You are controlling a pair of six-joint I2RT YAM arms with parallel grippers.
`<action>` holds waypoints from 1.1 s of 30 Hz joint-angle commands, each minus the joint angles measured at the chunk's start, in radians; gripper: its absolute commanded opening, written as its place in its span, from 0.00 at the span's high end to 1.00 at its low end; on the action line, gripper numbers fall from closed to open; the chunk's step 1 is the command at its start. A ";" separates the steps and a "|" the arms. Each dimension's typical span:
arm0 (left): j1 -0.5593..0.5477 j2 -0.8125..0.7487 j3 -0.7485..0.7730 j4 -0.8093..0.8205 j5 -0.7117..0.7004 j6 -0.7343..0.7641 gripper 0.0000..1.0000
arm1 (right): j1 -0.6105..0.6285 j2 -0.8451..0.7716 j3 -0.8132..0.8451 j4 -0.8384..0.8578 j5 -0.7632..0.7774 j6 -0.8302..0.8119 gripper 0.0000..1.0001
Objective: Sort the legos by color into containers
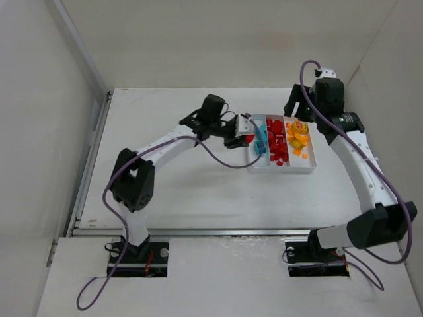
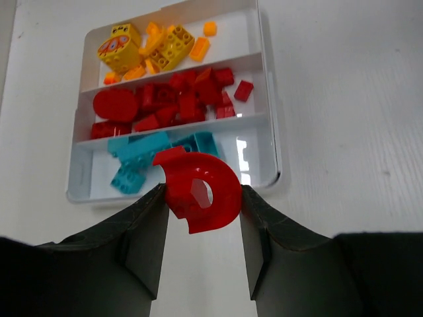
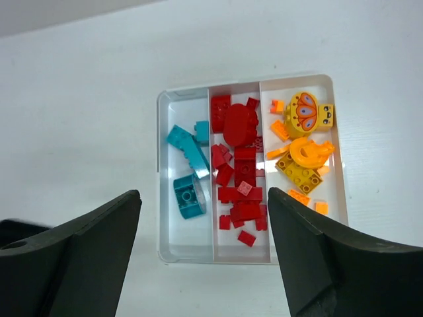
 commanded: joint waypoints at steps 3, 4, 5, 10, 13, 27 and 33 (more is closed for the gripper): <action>-0.105 0.167 0.161 0.290 -0.062 -0.215 1.00 | -0.004 -0.115 -0.088 0.024 0.071 0.040 0.17; -0.119 0.211 0.181 0.325 -0.088 -0.238 1.00 | -0.004 -0.124 -0.088 0.033 0.072 0.040 0.16; -0.147 0.231 0.198 0.338 -0.128 -0.238 1.00 | -0.004 -0.137 -0.100 0.033 0.072 0.040 0.16; -0.202 0.331 0.261 0.416 -0.187 -0.286 1.00 | -0.013 -0.167 -0.127 0.042 0.092 0.030 0.14; -0.228 0.372 0.261 0.465 -0.217 -0.297 1.00 | -0.023 -0.177 -0.154 0.042 0.092 0.020 0.14; -0.251 0.434 0.250 0.505 -0.273 -0.307 0.45 | -0.063 -0.197 -0.186 0.042 0.061 0.001 0.14; -0.260 0.425 0.250 0.496 -0.273 -0.307 0.23 | -0.063 -0.197 -0.177 0.042 0.061 -0.019 0.14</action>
